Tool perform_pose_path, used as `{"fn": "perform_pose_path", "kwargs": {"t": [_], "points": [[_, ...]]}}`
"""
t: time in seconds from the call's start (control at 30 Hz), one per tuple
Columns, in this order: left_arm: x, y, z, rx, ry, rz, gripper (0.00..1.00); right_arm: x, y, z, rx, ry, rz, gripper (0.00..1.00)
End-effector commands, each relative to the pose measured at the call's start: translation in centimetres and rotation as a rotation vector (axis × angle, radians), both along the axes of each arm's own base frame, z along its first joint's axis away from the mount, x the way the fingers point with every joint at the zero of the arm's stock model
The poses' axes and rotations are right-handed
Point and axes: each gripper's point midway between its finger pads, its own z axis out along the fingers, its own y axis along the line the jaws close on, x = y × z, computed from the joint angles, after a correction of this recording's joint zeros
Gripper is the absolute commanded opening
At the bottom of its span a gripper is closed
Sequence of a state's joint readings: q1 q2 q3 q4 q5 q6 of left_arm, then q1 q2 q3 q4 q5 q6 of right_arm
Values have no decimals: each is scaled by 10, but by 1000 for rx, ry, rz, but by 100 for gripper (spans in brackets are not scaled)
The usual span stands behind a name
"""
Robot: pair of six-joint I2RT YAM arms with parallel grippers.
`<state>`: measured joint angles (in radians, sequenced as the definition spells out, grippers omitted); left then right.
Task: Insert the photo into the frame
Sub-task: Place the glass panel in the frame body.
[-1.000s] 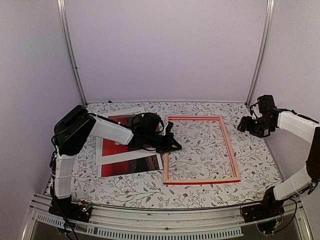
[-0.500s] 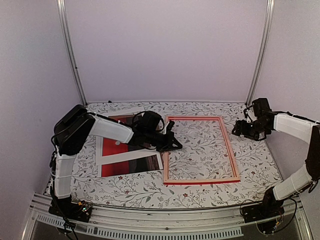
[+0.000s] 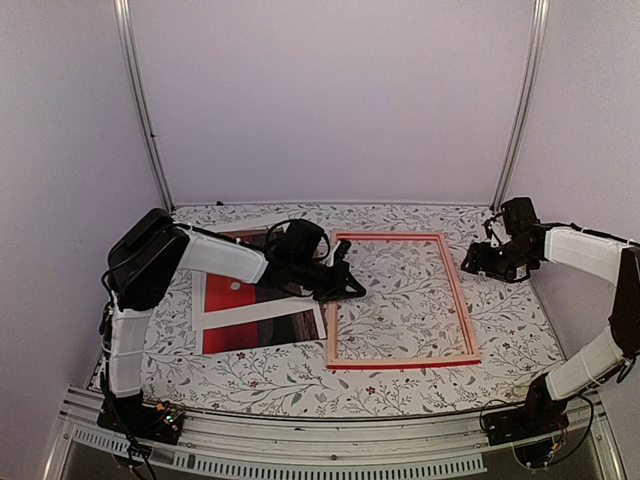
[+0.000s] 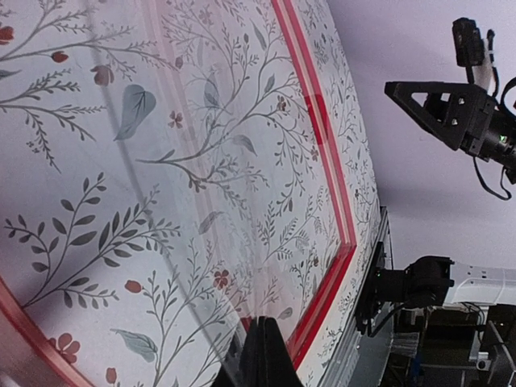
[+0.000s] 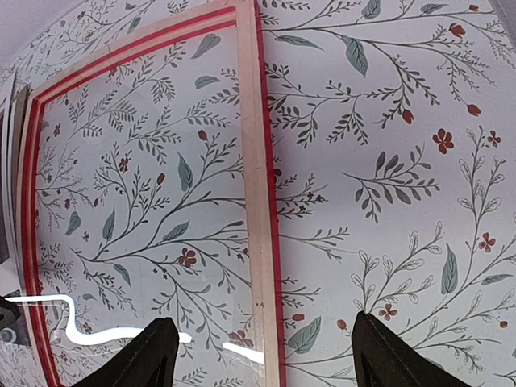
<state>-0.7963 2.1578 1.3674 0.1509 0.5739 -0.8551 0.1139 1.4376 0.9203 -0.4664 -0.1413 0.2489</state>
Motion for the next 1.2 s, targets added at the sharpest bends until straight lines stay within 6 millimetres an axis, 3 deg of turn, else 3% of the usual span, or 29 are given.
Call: {"fn": "perform_pose_path", "kwargs": {"t": [0.0, 1.17], "points": [[8, 0, 14, -23, -35, -14, 0, 0, 4, -5, 0, 8, 16, 77], [6, 13, 12, -14, -28, 30, 0, 0, 4, -9, -7, 18, 16, 77]]}}
